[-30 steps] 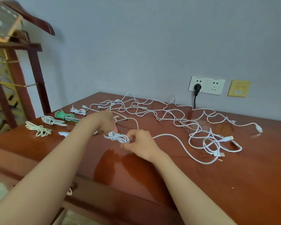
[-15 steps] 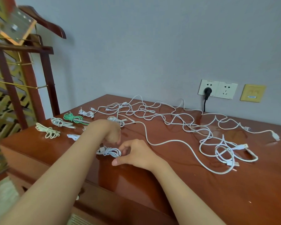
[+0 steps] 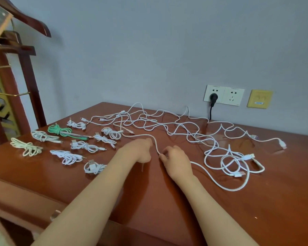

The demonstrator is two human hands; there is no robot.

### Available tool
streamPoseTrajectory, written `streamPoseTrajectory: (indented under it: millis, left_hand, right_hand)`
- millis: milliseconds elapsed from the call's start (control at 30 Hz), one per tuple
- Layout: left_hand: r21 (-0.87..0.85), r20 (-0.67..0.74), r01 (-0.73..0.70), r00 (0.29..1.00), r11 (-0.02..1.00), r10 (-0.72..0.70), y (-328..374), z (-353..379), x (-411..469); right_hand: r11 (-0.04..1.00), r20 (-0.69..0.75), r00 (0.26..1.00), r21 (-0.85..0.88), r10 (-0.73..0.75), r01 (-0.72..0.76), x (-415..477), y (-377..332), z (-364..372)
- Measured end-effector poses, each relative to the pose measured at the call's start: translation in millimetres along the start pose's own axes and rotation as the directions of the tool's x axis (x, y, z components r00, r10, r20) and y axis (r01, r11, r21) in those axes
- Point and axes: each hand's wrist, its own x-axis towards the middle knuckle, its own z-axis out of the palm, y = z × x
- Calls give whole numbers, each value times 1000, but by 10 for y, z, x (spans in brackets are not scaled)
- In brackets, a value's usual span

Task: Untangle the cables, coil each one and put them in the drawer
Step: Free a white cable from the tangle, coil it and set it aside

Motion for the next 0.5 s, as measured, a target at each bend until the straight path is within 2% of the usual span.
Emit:
streamPoseTrajectory:
  millis: [167,333,433,500]
  left_hand:
    - [-47,-70,-20,997,999,16,225,223,179]
    - [-119,-182,-34,983,992,12,447,403,289]
    - [-101,-290,-44,957,994,13,528,520,397]
    - [-97,-305,-43,952,994,12,562,558,485]
  right_hand:
    - [985,-54,996,-158,66,-74,-26,268,-156]
    - [961,-109,978,-195,176,-195,-83,555,-328]
    - [946,-131,968,-218,214,-238,-103,669,-406]
    - [941,-142,965,-230,221,-249,-100,728,-434]
